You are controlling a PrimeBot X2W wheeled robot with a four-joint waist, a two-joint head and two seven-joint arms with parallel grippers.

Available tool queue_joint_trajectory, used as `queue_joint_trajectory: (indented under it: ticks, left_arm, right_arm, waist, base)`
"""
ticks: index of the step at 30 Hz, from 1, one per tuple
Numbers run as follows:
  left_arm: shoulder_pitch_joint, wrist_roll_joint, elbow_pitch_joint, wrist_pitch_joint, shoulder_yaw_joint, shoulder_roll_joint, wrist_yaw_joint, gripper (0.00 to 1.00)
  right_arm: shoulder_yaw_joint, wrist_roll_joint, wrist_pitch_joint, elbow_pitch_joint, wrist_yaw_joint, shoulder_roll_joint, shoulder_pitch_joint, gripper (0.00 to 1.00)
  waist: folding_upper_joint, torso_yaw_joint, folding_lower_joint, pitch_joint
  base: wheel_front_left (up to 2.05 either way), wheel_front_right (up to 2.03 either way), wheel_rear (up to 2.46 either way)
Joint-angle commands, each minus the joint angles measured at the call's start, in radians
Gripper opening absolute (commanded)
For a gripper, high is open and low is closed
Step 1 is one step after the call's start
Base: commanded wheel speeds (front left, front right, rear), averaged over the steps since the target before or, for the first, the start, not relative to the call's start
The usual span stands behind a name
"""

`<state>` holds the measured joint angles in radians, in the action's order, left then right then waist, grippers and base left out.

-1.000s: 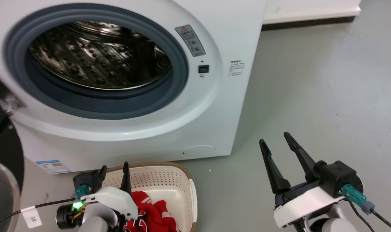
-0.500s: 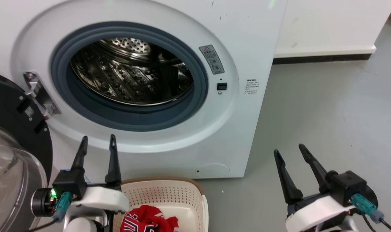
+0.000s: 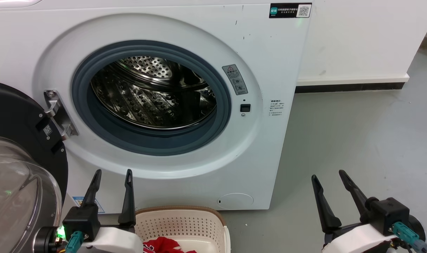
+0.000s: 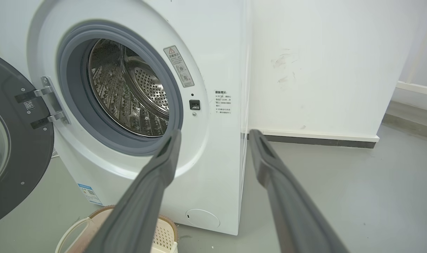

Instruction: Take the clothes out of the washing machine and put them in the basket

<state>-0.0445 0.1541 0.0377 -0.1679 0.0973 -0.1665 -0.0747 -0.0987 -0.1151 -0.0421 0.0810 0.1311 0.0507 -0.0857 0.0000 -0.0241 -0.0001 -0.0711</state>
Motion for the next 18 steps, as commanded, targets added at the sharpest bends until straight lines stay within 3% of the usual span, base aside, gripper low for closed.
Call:
queue_joint_trajectory:
  ticks: [1, 18]
  left_arm:
    - [-0.021, 0.005, 0.001, 0.011, 0.0, -0.003, -0.006, 1.0]
    - [-0.058, 0.03, -0.005, 0.049, -0.001, -0.011, -0.02, 1.0]
  right_arm:
    - [0.005, 0.009, 0.004, 0.004, -0.001, -0.001, -0.017, 1.0]
    - [-0.008, 0.005, 0.012, 0.007, -0.001, -0.001, -0.028, 1.0]
  waist:
    - [0.0, 0.004, 0.0001, -0.006]
    - [0.0, 0.011, 0.0001, -0.014]
  base:
    - [0.0, 0.0, 0.0]
    - [0.0, 0.0, 0.0]
